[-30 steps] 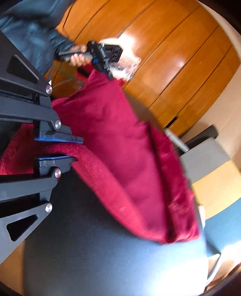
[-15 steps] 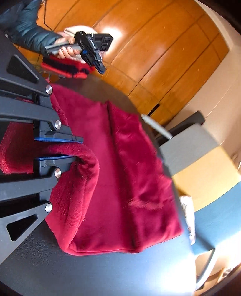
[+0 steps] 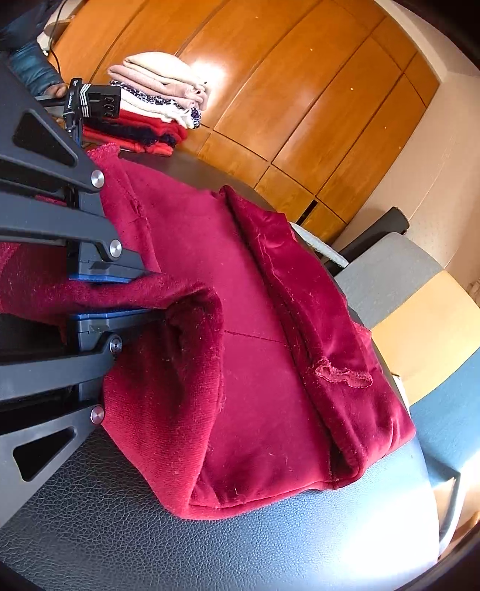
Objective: Fold clothes
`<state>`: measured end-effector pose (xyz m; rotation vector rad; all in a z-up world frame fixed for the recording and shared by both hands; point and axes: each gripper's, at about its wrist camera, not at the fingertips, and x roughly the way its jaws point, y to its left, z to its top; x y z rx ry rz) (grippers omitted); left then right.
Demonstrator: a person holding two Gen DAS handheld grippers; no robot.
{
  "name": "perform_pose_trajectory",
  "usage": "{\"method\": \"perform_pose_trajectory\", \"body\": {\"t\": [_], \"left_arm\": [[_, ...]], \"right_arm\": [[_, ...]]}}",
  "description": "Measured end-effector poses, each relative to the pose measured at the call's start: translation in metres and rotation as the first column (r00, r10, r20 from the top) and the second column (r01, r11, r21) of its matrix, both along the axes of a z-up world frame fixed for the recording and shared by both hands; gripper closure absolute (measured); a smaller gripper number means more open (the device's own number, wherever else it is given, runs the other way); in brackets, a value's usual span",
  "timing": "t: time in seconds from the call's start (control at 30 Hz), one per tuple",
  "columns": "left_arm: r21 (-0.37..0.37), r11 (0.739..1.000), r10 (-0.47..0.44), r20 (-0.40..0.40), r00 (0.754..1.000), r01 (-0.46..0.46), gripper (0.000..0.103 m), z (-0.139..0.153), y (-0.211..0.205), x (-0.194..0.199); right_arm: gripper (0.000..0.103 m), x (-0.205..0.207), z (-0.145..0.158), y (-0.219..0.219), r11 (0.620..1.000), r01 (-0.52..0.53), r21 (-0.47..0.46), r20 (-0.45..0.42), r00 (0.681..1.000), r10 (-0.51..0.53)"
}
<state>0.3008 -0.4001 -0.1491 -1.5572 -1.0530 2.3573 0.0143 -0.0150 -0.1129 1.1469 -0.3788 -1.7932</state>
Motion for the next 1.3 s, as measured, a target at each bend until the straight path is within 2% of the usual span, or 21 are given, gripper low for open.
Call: {"method": "perform_pose_trajectory", "body": {"t": [0.2,0.27,0.33,0.4,0.47,0.57,0.6,0.63,0.67,0.8,0.9,1.0,1.1,1.17,1.2,1.3], "left_arm": [[-0.026,0.995,-0.098,0.024,0.995,0.098,0.044,-0.023,0.013,-0.027],[0.013,0.992,-0.122,0.022,0.992,0.122,0.057,-0.023,0.018,-0.027],[0.0,0.989,-0.148,0.009,0.989,0.148,0.089,-0.017,0.023,-0.021],[0.011,0.989,-0.147,-0.015,0.989,0.147,0.094,-0.008,0.023,-0.013],[0.042,0.99,-0.131,-0.048,0.99,0.133,0.095,0.004,0.019,-0.005],[0.109,0.989,-0.09,-0.133,0.987,0.105,0.095,0.029,0.011,0.005],[0.125,0.986,-0.085,-0.166,0.982,0.106,0.096,0.039,0.01,0.003],[0.141,0.984,-0.079,-0.199,0.977,0.108,0.096,0.049,0.01,0.0],[0.157,0.981,-0.072,-0.232,0.97,0.11,0.096,0.058,0.009,-0.002],[0.219,0.968,-0.039,-0.358,0.933,0.125,0.096,0.098,0.008,-0.012],[0.22,0.966,-0.023,-0.448,0.894,0.135,0.096,0.129,0.003,-0.036],[0.217,0.97,0.019,-0.522,0.853,0.111,0.096,0.154,-0.012,-0.071],[0.227,0.973,0.095,-0.564,0.82,0.044,0.096,0.168,-0.035,-0.121],[0.234,0.972,0.148,-0.554,0.819,-0.017,0.096,0.165,-0.054,-0.164],[0.227,0.972,0.172,-0.537,0.826,-0.055,0.096,0.159,-0.065,-0.182],[0.212,0.969,0.211,-0.453,0.866,-0.126,0.096,0.128,-0.097,-0.219]], "right_arm": [[0.093,0.002,-0.001,0.0,1.0,0.015,0.004,0.0,1.0,-0.015],[0.092,0.002,0.0,0.002,1.0,0.017,0.005,0.006,1.0,-0.017],[0.089,0.004,0.001,0.004,1.0,0.009,0.002,0.028,1.0,-0.009],[0.085,0.008,0.004,0.006,1.0,-0.006,0.003,0.049,0.999,0.006],[0.065,0.016,0.009,0.009,0.999,-0.048,-0.009,0.07,0.996,0.049],[0.062,0.038,0.02,0.009,0.992,-0.117,0.042,0.03,0.993,0.116],[0.063,0.045,0.023,0.009,0.989,-0.13,0.07,0.01,0.991,0.13],[0.074,0.052,0.025,0.009,0.986,-0.139,0.09,-0.001,0.99,0.139],[0.09,0.058,0.027,0.01,0.983,-0.147,0.11,-0.009,0.989,0.149],[0.091,0.076,0.037,0.018,0.98,-0.181,0.084,-0.01,0.983,0.182],[0.091,0.078,0.055,0.027,0.981,-0.188,-0.039,-0.013,0.982,0.187],[0.091,0.067,0.074,0.027,0.977,-0.169,-0.127,-0.04,0.985,0.165],[0.091,0.035,0.083,0.021,0.979,-0.11,-0.172,-0.054,0.993,0.102],[0.091,0.006,0.082,0.014,0.981,-0.05,-0.186,-0.045,0.998,0.043],[0.091,-0.008,0.08,0.01,0.982,-0.02,-0.185,-0.036,0.999,0.014],[0.091,-0.056,0.064,0.0,0.985,0.067,-0.162,0.001,0.998,-0.068]]}}
